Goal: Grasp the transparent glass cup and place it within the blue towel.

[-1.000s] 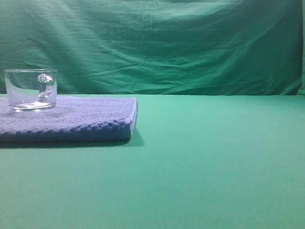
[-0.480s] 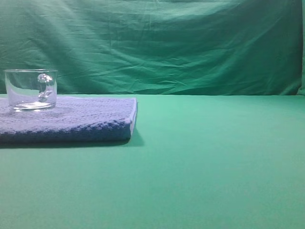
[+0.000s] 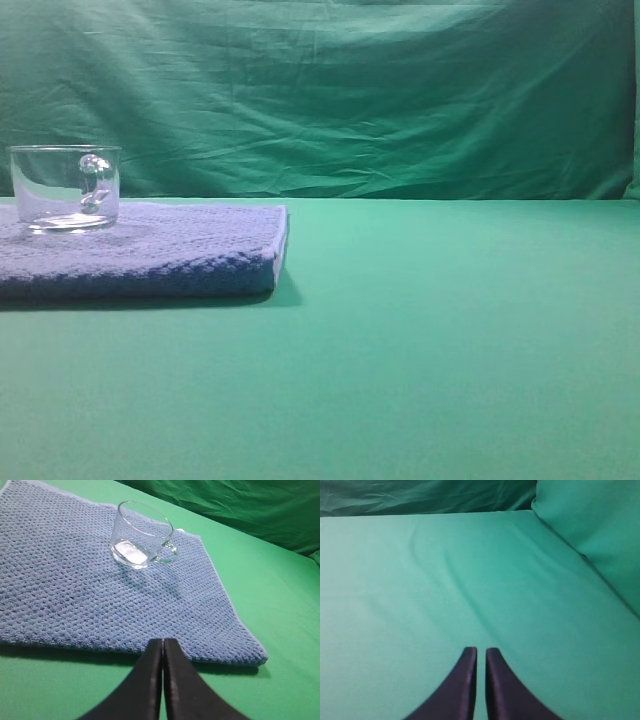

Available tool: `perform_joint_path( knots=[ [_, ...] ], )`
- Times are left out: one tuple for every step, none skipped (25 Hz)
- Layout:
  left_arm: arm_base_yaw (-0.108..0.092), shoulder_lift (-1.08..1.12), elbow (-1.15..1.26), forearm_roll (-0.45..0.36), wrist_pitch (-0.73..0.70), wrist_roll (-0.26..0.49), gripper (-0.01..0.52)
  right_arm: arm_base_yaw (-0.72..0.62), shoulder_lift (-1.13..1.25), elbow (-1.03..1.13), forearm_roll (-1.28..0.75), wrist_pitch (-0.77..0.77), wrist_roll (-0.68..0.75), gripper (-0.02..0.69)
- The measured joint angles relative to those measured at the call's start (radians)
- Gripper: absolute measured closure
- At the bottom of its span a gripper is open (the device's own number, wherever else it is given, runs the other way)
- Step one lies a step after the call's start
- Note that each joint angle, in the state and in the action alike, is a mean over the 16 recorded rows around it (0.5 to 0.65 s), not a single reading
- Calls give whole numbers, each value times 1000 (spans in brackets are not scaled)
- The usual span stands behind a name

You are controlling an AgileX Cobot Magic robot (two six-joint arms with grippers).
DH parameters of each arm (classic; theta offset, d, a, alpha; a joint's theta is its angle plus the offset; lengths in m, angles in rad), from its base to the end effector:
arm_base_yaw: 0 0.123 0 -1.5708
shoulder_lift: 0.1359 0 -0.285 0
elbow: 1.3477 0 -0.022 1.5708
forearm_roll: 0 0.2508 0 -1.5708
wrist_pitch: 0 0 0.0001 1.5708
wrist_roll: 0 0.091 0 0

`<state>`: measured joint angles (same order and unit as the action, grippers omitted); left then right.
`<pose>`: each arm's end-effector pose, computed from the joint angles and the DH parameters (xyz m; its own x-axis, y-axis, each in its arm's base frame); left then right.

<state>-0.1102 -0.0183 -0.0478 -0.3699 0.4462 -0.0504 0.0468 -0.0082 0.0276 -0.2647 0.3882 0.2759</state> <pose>0.0463 -0.0194 0.1927 -0.3396 -0.3374 -0.8780 0.1405 0.9048 -0.4020 0.0527 -0.0066 0.1707 -0.3014 0.0158 -0.9534 0.0568 0.9984 -0.0014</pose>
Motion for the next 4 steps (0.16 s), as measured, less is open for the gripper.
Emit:
perform_joint_path(
  knots=[
    [0,0,0,0,0,0,514,0,0,0,0,0,0,596],
    [0,0,0,0,0,0,514,0,0,0,0,0,0,596],
    [0,0,0,0,0,0,514,0,0,0,0,0,0,596],
    [0,0,0,0,0,0,514,0,0,0,0,0,0,596]
  ],
)
